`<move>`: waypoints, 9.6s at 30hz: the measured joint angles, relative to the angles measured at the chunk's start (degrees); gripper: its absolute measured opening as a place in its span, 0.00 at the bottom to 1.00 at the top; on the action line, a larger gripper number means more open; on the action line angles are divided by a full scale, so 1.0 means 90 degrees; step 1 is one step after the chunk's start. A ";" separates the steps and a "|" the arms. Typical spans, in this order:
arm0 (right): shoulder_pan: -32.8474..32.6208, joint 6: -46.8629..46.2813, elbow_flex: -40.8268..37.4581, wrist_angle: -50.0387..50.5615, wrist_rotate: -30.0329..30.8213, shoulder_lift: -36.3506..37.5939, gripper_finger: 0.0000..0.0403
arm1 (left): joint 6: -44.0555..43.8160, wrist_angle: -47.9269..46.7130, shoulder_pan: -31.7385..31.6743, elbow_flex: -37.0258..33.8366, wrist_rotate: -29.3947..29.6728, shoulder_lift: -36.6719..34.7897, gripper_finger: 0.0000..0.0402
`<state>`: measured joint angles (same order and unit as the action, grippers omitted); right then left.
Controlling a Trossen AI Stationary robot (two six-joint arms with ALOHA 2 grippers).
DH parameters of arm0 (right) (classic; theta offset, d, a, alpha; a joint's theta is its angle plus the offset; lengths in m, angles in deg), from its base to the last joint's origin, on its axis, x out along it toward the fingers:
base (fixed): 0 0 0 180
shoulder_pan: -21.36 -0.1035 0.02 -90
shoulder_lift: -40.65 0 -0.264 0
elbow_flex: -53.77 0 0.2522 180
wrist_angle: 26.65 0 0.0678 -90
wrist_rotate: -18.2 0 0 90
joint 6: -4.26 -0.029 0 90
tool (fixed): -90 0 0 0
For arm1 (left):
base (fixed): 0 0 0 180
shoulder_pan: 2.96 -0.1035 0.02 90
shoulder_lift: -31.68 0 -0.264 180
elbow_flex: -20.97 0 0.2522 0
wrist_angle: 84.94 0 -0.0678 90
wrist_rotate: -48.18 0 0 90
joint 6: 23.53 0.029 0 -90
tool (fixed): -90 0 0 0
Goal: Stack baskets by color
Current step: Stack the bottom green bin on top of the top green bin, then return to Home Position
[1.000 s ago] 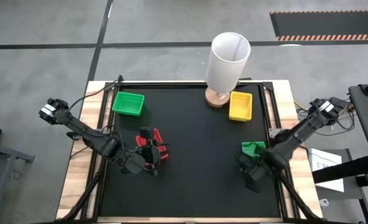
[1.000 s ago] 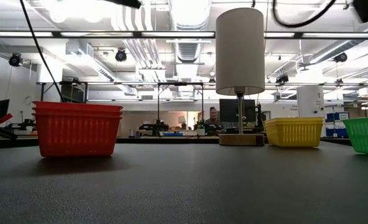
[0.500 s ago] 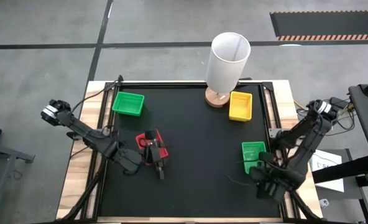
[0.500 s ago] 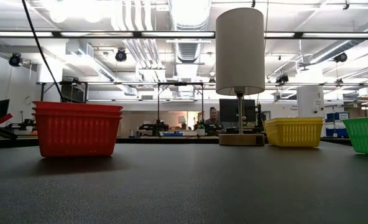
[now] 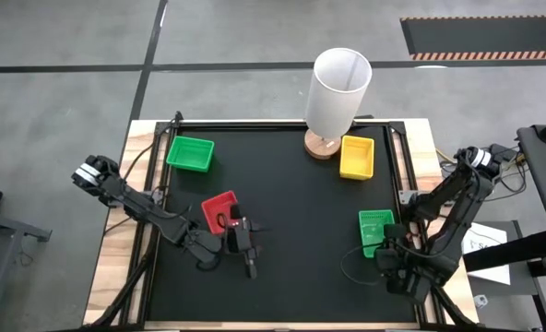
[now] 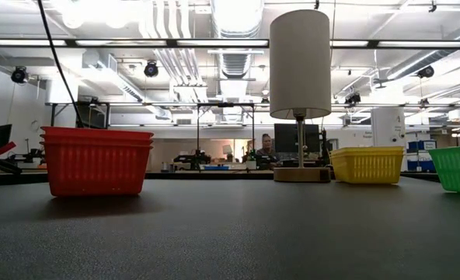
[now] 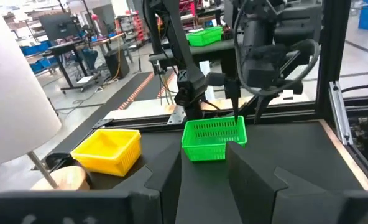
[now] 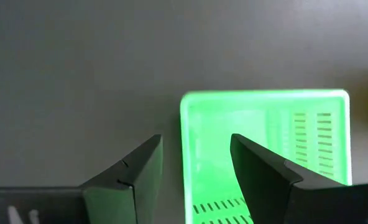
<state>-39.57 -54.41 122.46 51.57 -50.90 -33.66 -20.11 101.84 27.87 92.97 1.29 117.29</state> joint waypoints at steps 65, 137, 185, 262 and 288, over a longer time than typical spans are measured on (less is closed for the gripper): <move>0.3582 0.4644 0.0344 -0.3626 0.0434 -0.0006 0.02 | -0.0426 -0.1054 -0.0171 0.0718 -0.1305 0.0512 0.44; 0.4272 0.5928 0.2208 -0.2987 -0.0539 -0.2828 0.02 | -0.1161 -0.1713 -0.0838 0.0357 -0.1706 0.2224 0.01; 0.1715 0.3724 -0.0062 -0.3682 0.3092 0.1051 0.41 | 0.0006 -0.2208 -0.0735 0.0771 0.1977 0.1187 0.00; 0.1729 0.4229 -0.0593 -0.4579 0.3857 0.1031 0.41 | -0.5689 -0.7552 -0.4554 -0.1501 0.0525 -0.1135 0.16; 0.4628 0.8015 -0.3512 -1.1767 -0.0519 0.1064 0.06 | 0.0128 -0.0497 -0.0247 -0.3609 -0.2188 -0.3377 0.13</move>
<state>2.08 17.73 90.84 -54.33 -55.57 -24.09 -18.96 97.37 25.65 60.49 -18.40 86.90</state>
